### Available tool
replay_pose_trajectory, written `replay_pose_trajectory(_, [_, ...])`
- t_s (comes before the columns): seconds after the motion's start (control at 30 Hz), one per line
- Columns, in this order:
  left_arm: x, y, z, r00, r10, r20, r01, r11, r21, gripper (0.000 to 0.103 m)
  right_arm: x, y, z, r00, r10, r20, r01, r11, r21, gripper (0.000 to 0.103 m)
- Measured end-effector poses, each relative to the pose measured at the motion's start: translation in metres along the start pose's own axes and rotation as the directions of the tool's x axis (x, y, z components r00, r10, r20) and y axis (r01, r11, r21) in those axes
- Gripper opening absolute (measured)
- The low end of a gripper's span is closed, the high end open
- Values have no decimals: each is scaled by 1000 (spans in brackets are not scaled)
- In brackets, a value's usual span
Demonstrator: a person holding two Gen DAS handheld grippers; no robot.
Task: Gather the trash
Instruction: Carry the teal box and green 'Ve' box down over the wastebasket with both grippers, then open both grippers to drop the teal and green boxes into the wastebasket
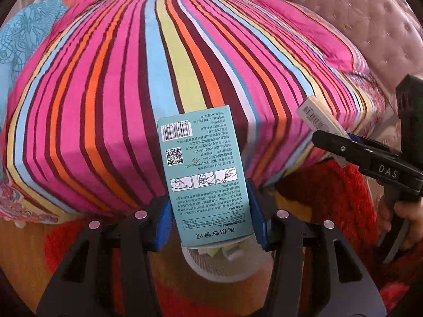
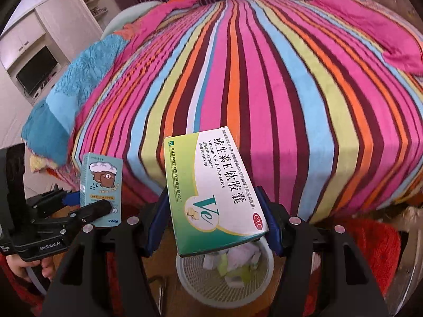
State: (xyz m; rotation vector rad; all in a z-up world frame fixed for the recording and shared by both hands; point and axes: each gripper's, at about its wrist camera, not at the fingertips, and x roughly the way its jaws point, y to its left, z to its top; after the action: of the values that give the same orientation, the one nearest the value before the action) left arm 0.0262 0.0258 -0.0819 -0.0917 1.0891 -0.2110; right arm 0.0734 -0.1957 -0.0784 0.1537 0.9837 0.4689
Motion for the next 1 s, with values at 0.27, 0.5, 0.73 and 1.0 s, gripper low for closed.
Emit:
replay_pose_trajectory(0.27, [32,-16,-35,992,-9,-128,15,999,49,50,25,3,-35,989,-22,-146,26,999,29,59])
replay_pose_trajectory(0.5, [76,-18,-55,953,-21,-301,34,999,39,50,66,-5,-56,945,-13,-326,44,995,89,59])
replay_pose_trajectory(0.73, [116,-16,-68,893,-45,-447,52,999,3,50,102,-14,-72,882,21,-471,56,987,148,59])
replay_pose_trajectory(1.0, [133,-13,-80,848,-60,-527,49,998,-36,54,118,-20,-83,824,35,-565,70,984,164,74])
